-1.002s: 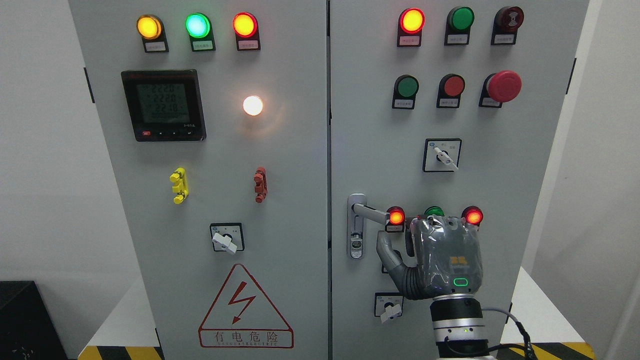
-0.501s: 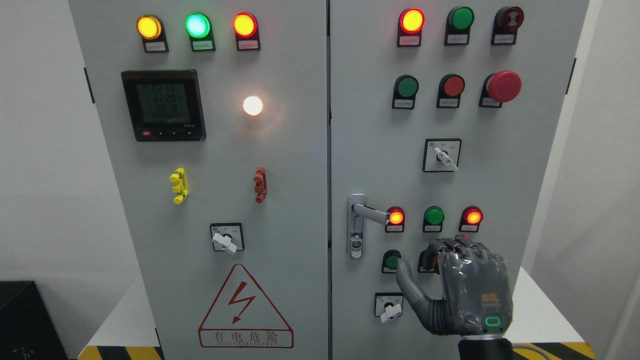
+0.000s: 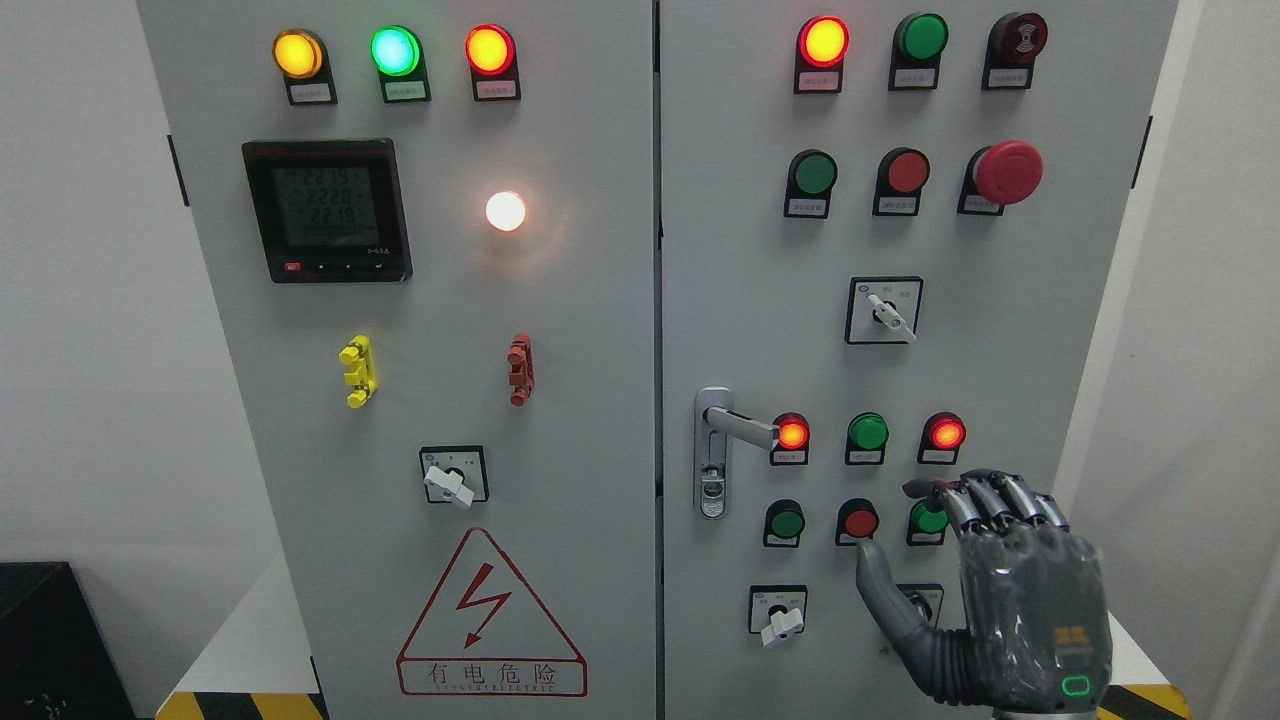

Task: Release door handle

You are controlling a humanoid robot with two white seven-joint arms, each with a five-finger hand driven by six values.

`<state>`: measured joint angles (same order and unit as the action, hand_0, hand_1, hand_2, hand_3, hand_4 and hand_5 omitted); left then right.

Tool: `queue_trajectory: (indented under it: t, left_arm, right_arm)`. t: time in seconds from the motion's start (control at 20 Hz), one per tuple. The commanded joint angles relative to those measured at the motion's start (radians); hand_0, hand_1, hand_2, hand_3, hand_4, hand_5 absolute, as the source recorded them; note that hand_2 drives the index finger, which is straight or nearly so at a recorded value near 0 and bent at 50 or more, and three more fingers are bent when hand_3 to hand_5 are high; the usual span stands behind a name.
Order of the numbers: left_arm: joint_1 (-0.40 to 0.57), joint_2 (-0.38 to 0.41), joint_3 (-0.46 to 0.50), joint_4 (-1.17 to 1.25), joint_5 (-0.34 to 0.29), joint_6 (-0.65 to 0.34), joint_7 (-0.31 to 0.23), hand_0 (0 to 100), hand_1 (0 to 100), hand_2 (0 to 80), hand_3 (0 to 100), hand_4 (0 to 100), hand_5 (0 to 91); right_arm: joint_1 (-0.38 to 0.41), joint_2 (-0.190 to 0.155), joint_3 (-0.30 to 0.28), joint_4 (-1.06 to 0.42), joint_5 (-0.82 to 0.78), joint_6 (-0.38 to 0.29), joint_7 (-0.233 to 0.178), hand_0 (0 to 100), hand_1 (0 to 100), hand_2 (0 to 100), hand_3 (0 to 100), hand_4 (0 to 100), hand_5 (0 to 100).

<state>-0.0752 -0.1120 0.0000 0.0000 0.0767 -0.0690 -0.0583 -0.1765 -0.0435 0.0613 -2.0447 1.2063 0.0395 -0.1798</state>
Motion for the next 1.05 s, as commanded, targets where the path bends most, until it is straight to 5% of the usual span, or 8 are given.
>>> queue_trajectory:
  t: [0.0,1.0]
  left_arm:
    - [0.0,0.0,-0.021,-0.02,0.0,0.0,0.0,0,0,2.3,10,1,0.0]
    - [0.0,0.0,-0.021,-0.02,0.0,0.0,0.0,0,0,2.3,9,1,0.0]
  right_arm:
    - [0.015,-0.03,-0.043,-0.045,-0.033,-0.017,-0.001,39,18,0,0,0,0]
    - [0.014,-0.021,-0.043,-0.046,-0.08,-0.018,-0.013,37,12,0,0,0,0]
